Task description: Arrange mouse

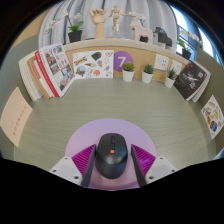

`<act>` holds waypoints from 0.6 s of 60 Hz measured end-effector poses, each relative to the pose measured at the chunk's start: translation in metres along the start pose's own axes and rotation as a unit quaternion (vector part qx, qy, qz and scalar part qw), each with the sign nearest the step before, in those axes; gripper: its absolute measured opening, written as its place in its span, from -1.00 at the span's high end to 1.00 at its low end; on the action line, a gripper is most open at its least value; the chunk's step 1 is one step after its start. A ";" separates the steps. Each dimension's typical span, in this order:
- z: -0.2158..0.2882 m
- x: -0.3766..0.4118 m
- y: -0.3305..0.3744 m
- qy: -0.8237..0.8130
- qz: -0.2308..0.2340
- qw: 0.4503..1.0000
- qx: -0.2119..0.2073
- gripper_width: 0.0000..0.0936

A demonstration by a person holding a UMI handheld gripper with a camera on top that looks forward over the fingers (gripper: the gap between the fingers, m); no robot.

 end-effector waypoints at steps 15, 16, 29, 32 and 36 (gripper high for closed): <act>0.031 0.010 0.086 -0.025 -0.004 0.999 -0.023 -0.85; 0.033 0.011 0.094 -0.026 -0.003 0.999 -0.027 -0.85; 0.047 0.025 0.193 -0.030 -0.025 0.997 -0.070 -0.85; 0.046 0.029 0.212 -0.025 -0.027 0.996 -0.078 -0.85; 0.045 0.034 0.238 -0.018 -0.033 0.995 -0.092 -0.85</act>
Point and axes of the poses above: the point between the fingertips, and its own axes, seen from behind it with the camera up: x to the left, z up, y backward, against the way the camera looks, the point moved 6 cm from there along y, backward, against the way the camera looks, and after that the axes turned 8 degrees about y, right-handed, at the moved point
